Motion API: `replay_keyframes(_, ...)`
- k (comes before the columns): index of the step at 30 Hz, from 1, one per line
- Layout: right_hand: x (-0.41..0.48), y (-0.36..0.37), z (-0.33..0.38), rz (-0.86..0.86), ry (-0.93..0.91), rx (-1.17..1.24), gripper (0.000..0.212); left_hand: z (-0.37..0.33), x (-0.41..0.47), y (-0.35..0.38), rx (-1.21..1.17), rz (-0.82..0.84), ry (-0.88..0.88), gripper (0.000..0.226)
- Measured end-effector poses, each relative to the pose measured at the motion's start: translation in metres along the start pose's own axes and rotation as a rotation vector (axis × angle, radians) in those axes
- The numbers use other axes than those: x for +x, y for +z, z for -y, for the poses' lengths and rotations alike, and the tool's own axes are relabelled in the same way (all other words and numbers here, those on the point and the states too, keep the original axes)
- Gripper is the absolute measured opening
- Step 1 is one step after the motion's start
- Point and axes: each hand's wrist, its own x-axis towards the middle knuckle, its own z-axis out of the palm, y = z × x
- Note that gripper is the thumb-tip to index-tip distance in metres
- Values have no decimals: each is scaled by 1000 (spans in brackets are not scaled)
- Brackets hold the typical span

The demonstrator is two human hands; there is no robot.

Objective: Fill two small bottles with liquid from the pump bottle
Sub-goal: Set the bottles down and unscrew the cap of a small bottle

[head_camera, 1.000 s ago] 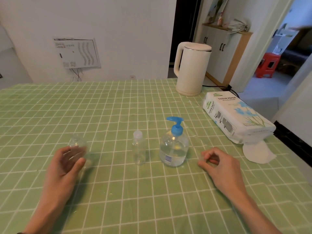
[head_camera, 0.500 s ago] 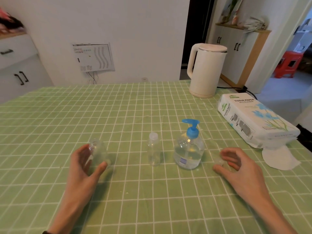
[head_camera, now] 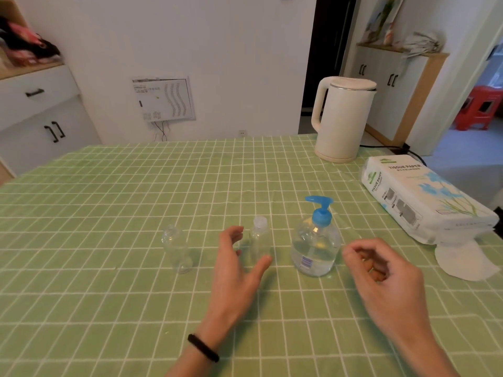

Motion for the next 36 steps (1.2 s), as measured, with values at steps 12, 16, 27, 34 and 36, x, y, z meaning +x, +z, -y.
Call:
replay_keyframes(12,-5,25,11,191,64,29,15,2,-5,-9,39,31,117,44)
replay_keyframes(16,-5,42,19,371,55,-14,46,5,-27,-21,102,29,152,48)
replay_keyframes(27,-13,68,26,484,4,-35,17,17,-52,-43,133,61,99,52)
replay_keyframes(34,-11,63,31,577,-15,-48,33,20,-51,-46,87,51,82,52)
replay_keyframes(36,-10,63,28,555,-24,-93,39,20,-51,-45,81,52,83,52)
